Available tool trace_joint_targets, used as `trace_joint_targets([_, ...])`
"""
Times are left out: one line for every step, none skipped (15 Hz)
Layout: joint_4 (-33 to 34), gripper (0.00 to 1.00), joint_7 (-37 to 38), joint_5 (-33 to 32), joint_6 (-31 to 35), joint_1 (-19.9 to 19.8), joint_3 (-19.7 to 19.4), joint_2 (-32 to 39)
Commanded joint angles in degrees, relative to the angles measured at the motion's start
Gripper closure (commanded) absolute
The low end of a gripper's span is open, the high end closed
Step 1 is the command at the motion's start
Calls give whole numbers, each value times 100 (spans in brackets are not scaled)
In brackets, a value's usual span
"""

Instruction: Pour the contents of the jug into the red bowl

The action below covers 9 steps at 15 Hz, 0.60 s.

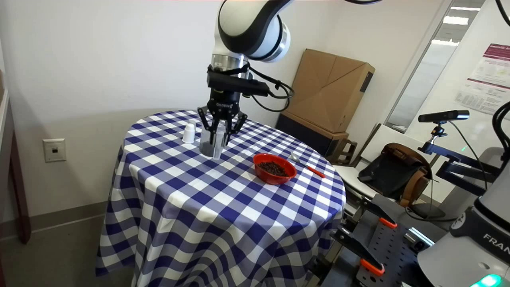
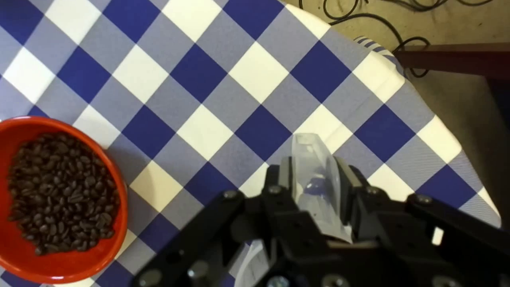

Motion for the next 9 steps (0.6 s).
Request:
trace_joint_targets([101,91,-1102,416,-843,-340,10,-307])
trace_joint_targets([153,91,-1272,326,-1167,-361,-100,-344])
trace_joint_targets([198,91,-1388,194,-1445,-372,-204,-373])
trace_joint_targets([262,91,-1517,32,-1775,-381,-316,-382])
trace_joint_targets([313,91,-1655,-97,-2036,-405,-393,-385])
trace_joint_targets([355,91,-1779,-266,-2271,-410,-475,-383])
trace_joint_targets([390,91,-1947,-410,-2465,-427,-520,-387])
trace_joint_targets([413,91,-2102,-564,-2610,-434,-551,-396])
trace_joint_targets([433,91,-2257,-705,-2727,-442,-567,-401])
